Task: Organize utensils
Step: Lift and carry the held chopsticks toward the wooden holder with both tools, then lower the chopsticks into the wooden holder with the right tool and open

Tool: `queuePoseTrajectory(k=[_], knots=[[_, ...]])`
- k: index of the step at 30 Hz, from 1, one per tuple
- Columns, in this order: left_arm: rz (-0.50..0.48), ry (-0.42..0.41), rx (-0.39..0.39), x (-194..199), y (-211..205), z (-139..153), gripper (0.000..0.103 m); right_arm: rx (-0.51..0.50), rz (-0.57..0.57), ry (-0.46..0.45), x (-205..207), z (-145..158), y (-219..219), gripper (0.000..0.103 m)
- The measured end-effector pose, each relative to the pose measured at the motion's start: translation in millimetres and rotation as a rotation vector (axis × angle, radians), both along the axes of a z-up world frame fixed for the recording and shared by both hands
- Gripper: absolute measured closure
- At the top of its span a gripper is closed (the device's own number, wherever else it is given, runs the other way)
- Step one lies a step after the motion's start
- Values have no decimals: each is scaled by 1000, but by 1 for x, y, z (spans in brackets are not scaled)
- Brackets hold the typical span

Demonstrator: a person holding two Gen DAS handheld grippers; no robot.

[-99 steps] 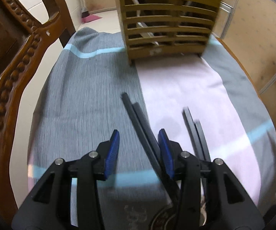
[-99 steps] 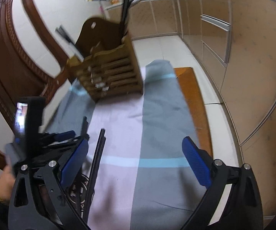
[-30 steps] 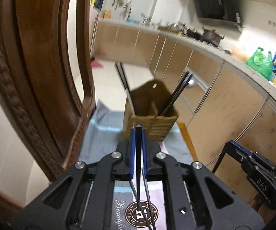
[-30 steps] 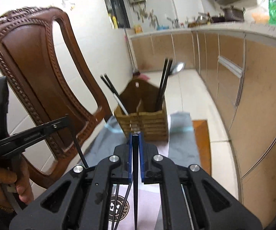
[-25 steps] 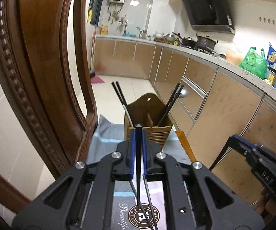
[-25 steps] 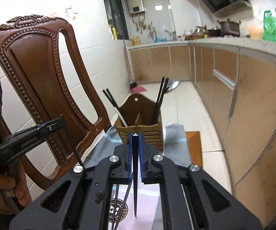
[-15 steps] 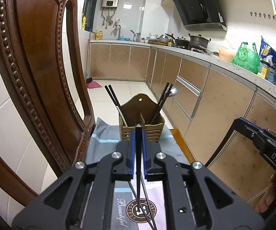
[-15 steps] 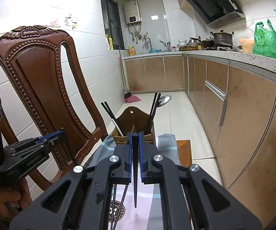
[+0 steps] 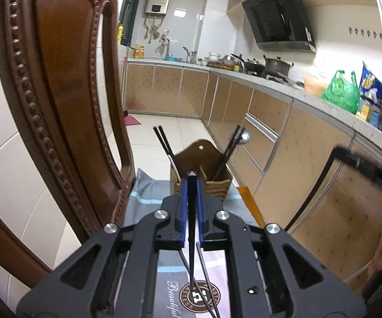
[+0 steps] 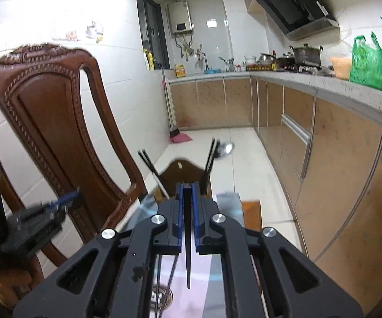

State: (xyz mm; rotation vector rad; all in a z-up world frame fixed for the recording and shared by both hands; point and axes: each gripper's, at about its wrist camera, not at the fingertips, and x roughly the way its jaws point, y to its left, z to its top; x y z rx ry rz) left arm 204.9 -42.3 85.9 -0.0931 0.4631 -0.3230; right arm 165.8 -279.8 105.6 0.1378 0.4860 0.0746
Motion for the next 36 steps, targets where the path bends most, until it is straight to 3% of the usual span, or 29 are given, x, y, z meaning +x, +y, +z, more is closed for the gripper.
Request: queuePoseTrajectory(k=[7,11,17,23,25,27,30,33,36], knots=[[8,-8,-28,14,17,3,97,-51,-40,-105,60,63,8,96],[3,1,-35,22,21,-2,97,-55,-79,-138,106,70,8,96],[15,15,-47,33,29,-7,97,-23,-114,-97,172,31,7,96],[43,33,-62,44,34,-12,97,32,-105,96,226,-52,7,95],[52,44,-67,48,35,-16,97,49,-96,115,226,-65,5,84],[57,53,-66,50,34,-20,97,77,-98,86,213,-67,-1,41],[65,62,-72,53,33,-24,97,138,-136,-45,156,-59,-16,16],[86,52,-74,54,30,-28,97,203,-175,-143,79,-79,-36,6],[102,51,-83,55,29,-27,97,222,-263,-141,21,-126,-58,6]])
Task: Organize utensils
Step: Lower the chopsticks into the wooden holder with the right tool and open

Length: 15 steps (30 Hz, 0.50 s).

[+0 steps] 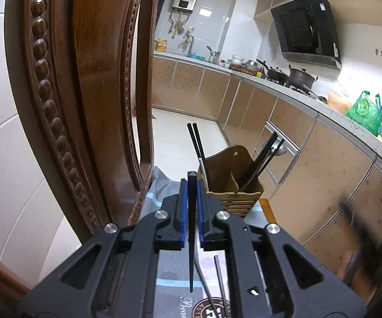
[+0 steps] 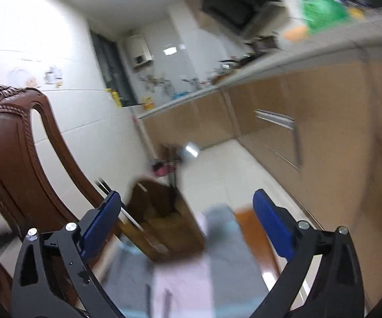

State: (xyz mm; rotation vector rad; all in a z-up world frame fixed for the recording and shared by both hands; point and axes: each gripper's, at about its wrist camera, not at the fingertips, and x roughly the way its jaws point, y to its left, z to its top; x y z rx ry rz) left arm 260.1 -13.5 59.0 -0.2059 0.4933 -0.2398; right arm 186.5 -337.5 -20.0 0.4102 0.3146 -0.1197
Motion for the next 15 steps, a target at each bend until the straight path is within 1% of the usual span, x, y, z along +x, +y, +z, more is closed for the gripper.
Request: queuePoseTrajectory(k=[1,2,3,4,5,7,10,11,13,15], knots=[[4,-3,-7,-1,-1,2,97,20,-53,28,-12,-18,-7,6],[3,-11,-15,-2,-4,6,97,50,-87,95,-11,-31,-16,6],[0,-23,-15,-3,-8,11,97,81,-81,130,-7,-37,-23,6],[0,-31,-12,-1,-12,15,97,123,-41,140,-2,-41,-29,6],[2,-41,-13,1,-16,21,97,123,-28,134,0,-40,-30,6],[5,-61,-18,12,-27,39,97,90,-43,129,1,-39,-34,6],[10,-104,-37,33,-42,63,97,117,-45,130,4,-40,-47,6],[13,-108,-40,43,-47,69,97,127,-44,135,5,-42,-51,6],[22,-102,-73,67,-54,80,97,145,-47,141,4,-44,-57,6],[40,-99,-68,89,-62,86,97,145,-49,137,0,-42,-63,6]])
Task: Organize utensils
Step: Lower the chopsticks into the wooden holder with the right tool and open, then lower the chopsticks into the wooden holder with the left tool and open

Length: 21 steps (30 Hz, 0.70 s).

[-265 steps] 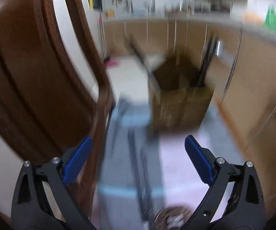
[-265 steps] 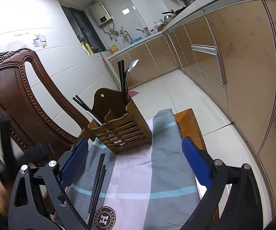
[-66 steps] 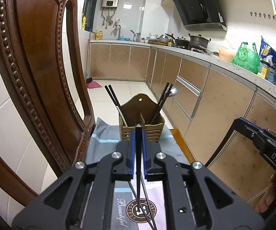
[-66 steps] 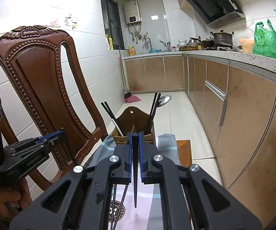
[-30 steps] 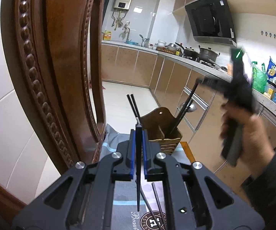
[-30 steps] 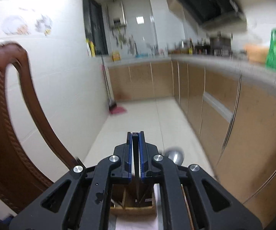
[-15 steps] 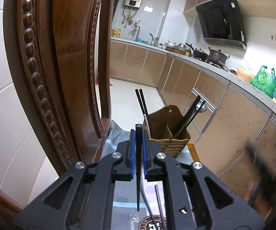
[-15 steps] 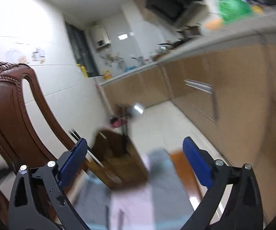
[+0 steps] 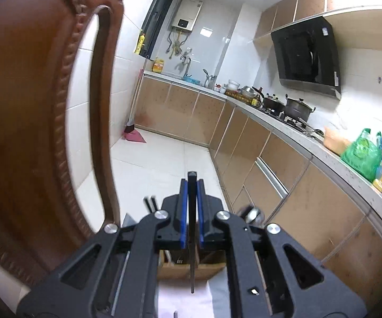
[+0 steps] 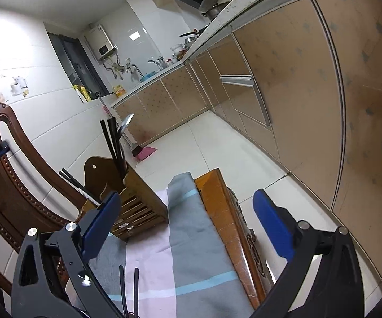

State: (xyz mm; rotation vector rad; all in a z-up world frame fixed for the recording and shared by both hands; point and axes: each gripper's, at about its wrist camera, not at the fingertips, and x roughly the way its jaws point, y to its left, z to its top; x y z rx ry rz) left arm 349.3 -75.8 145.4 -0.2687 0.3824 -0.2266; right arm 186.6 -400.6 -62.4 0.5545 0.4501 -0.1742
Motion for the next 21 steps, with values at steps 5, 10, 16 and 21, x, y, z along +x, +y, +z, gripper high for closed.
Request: queuePoseTrajectory(k=[5,10,16,21], knots=[[37,20,22,40,-11,-4,97,-8,-3,3,-2,1,-6,6],[44,99,-2,77,-12,-39,97,-3,6,17,-2,-1,-10,6],[-8,265,29,98,-12,-95,67,-39,55,35,7,1,7,6],[-48,263,175,27,-7,-116,42,-142,88,58,10,5,33,6]])
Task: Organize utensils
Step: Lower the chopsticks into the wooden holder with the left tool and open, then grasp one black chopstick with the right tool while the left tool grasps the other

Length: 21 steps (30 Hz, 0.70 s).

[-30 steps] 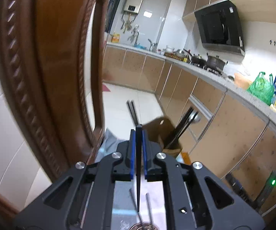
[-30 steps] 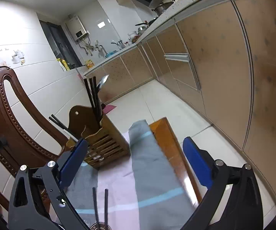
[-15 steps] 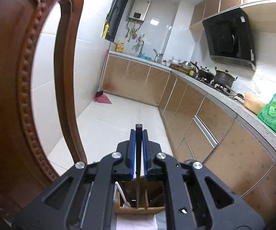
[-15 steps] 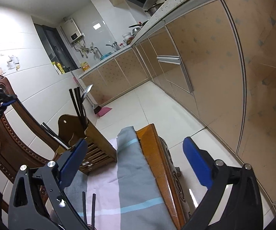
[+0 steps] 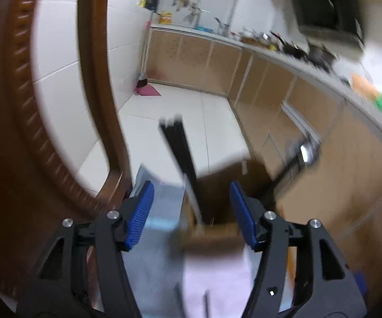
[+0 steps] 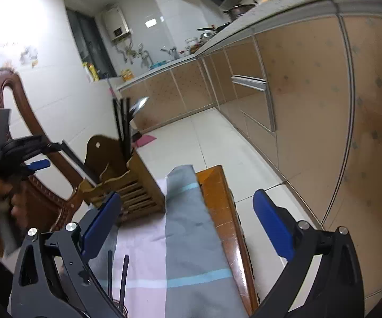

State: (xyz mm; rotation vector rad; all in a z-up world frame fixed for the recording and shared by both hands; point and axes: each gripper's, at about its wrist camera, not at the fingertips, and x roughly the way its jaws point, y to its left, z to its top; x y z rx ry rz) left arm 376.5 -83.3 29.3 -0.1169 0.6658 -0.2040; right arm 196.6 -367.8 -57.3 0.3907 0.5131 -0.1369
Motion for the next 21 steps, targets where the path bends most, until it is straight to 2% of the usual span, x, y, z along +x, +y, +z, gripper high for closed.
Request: queuePoseTrajectory(k=[3,9,14,19,21], knots=[[-16,8,101,-57,4,-23,28,-40,30,23,1,0,14,6],[-37,107,130,-132,17,-74,27,-97,101,82,2,-6,45,6],[-47,119,164,-148,7,-95,27,-121,157,126,-5,-11,72,6],[-19,116,136,-146,17,-97,27,-129,185,161,-8,-21,87,6],[-14,114,125,-144,21,-95,27,-131,198,182,-4,-28,94,12]])
